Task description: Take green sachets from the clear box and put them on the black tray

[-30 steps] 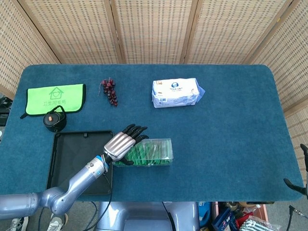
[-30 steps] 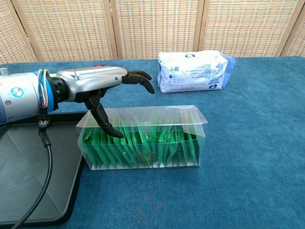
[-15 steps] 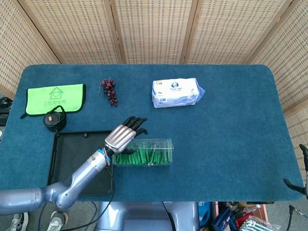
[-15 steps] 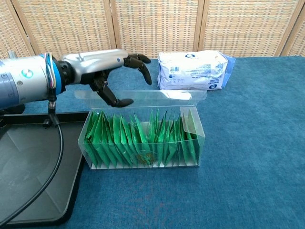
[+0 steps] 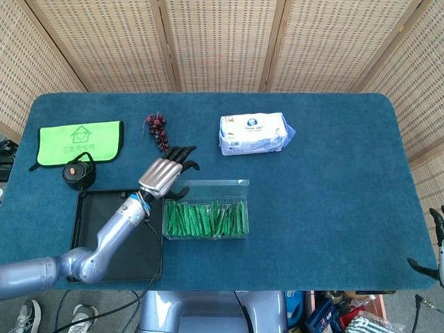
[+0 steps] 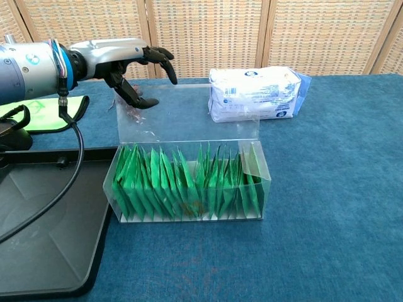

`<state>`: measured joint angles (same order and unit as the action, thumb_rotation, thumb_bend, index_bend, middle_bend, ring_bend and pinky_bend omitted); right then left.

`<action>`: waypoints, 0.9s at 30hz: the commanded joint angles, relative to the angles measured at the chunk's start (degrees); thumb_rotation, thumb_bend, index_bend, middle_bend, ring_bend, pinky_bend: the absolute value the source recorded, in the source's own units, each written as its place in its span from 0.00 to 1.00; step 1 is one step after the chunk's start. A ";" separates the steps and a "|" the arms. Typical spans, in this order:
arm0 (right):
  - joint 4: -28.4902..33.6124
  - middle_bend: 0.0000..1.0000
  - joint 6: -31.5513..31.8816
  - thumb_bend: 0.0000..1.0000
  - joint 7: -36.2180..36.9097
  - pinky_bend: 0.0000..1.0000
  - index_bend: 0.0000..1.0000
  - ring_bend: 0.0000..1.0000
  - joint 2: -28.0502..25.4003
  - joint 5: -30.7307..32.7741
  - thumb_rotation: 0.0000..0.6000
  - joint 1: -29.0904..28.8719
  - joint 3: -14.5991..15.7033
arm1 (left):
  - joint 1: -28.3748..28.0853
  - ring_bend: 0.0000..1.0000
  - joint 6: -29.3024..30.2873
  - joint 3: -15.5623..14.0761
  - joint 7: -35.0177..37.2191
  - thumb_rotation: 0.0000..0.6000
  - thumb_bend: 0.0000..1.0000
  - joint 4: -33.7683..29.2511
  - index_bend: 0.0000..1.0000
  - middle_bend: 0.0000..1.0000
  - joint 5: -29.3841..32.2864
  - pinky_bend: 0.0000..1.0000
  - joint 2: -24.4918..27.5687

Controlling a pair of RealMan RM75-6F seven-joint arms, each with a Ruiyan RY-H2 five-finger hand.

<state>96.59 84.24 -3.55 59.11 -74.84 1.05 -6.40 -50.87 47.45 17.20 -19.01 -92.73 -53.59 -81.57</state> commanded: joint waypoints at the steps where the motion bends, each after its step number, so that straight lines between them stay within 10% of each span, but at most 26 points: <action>1: -0.06 0.00 -0.36 0.00 -0.43 0.00 0.00 0.00 0.18 0.21 1.00 -0.20 0.06 | -0.37 0.00 -0.78 0.03 1.05 1.00 0.41 1.14 0.29 0.00 1.23 0.00 0.49; 13: 0.22 0.00 -0.79 0.00 -1.27 0.00 0.00 0.00 0.45 0.67 1.00 -0.49 0.18 | -0.84 0.00 -2.61 -1.28 5.06 1.00 0.41 3.45 0.27 0.00 1.13 0.00 2.20; 27: 0.44 0.00 -0.39 0.00 -0.67 0.00 0.00 0.00 0.04 0.64 1.00 -0.30 0.18 | -0.10 0.00 -3.71 -8.95 19.88 1.00 0.35 4.56 0.35 0.00 -28.74 0.00 4.69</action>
<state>97.03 83.84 -4.24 59.16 -74.21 0.74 -6.22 -50.95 43.75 10.65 -2.31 -88.78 -77.66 -77.65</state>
